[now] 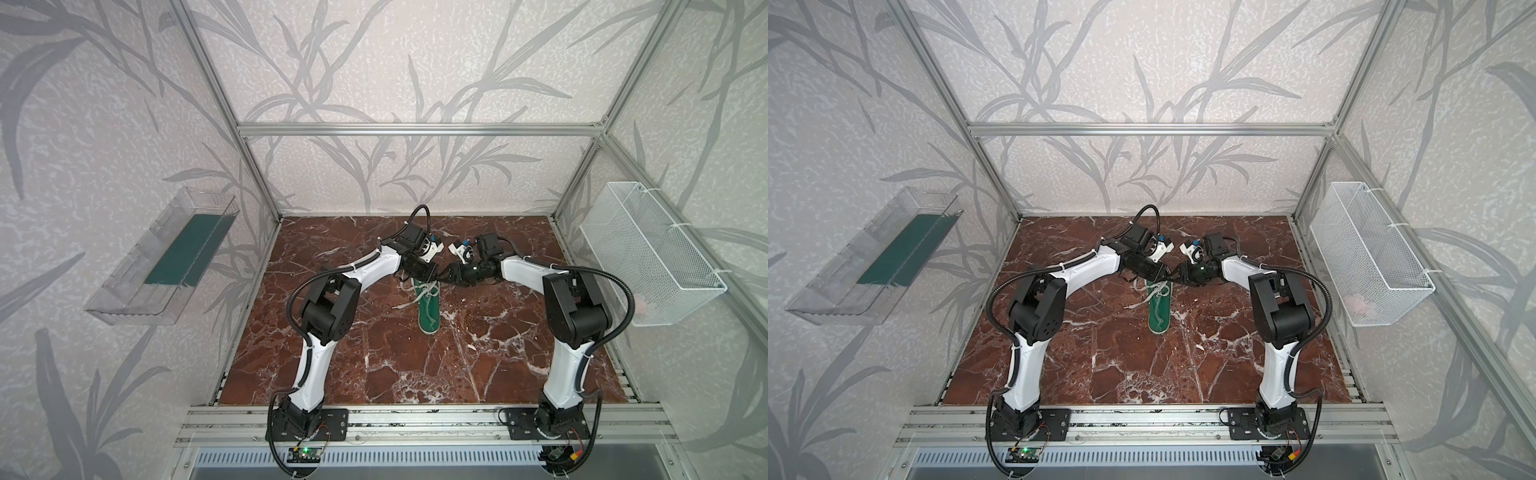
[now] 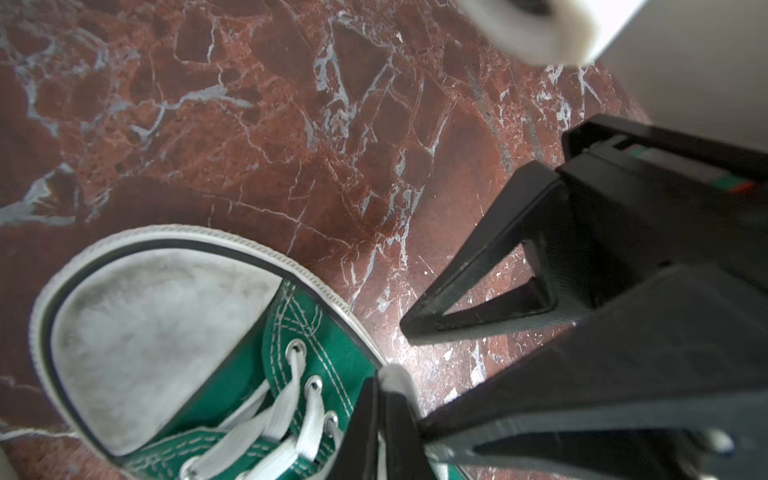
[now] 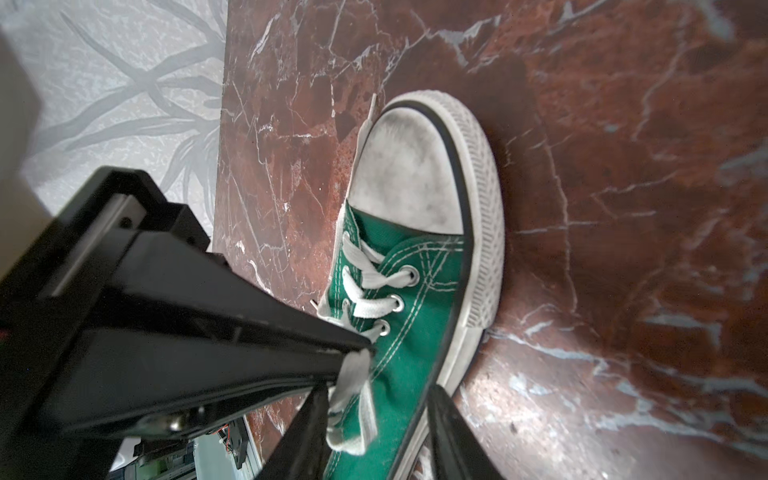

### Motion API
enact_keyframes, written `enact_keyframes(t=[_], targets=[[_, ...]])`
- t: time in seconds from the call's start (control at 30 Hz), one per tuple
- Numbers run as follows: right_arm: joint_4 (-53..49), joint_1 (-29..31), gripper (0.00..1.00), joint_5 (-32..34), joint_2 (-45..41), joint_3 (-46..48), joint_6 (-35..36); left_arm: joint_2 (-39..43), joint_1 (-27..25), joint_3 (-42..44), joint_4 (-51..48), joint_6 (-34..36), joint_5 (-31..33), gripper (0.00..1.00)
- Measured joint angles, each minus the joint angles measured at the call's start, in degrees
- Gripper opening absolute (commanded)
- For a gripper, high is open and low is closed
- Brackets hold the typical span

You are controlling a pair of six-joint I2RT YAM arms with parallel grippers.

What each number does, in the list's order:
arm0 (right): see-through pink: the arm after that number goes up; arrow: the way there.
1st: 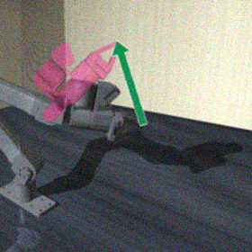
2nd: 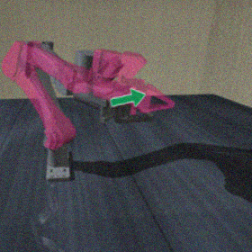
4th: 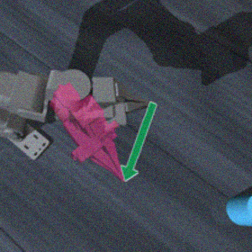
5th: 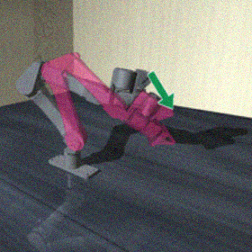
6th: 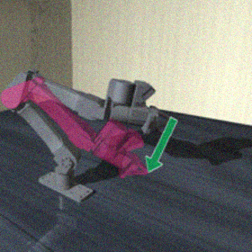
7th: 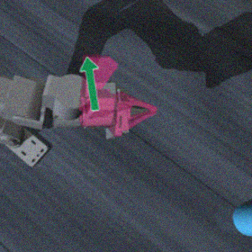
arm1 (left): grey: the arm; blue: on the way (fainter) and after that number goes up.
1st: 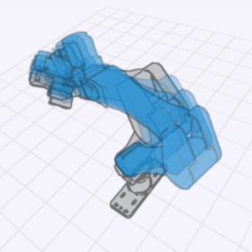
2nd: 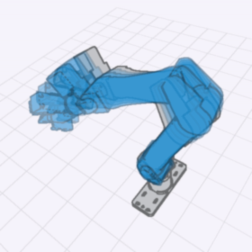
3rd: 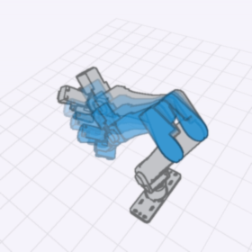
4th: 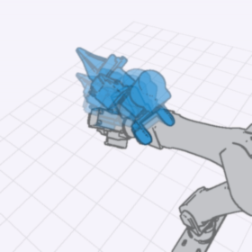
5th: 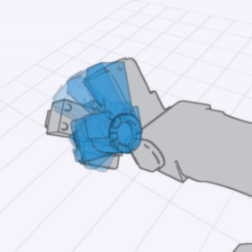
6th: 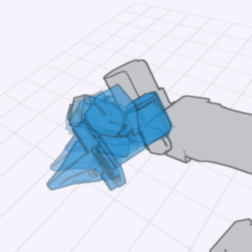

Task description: Tie the shoes

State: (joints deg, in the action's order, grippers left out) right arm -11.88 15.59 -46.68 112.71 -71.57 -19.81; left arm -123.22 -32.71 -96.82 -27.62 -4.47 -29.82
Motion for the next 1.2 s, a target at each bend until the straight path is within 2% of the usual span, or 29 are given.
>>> enact_keyframes(t=[0.57, 0.83, 1.2], targets=[[0.59, -0.04, 0.4, 1.86, 4.28, -0.85, -1.64, 0.13, 0.35, 0.02, -0.68, 0.85, 0.59, 0.27], [0.48, -0.24, 0.4, 2.16, 4.33, -1.03, -1.64, 2.67, 0.66, 1.42, 0.39, 0.5, -0.33, 0.45], [0.5, -0.72, 0.41, 2.08, 3.21, 0.0, -1.66, 4.96, 2.49, 2.14, 1.84, 0.35, -0.72, 0.49]])
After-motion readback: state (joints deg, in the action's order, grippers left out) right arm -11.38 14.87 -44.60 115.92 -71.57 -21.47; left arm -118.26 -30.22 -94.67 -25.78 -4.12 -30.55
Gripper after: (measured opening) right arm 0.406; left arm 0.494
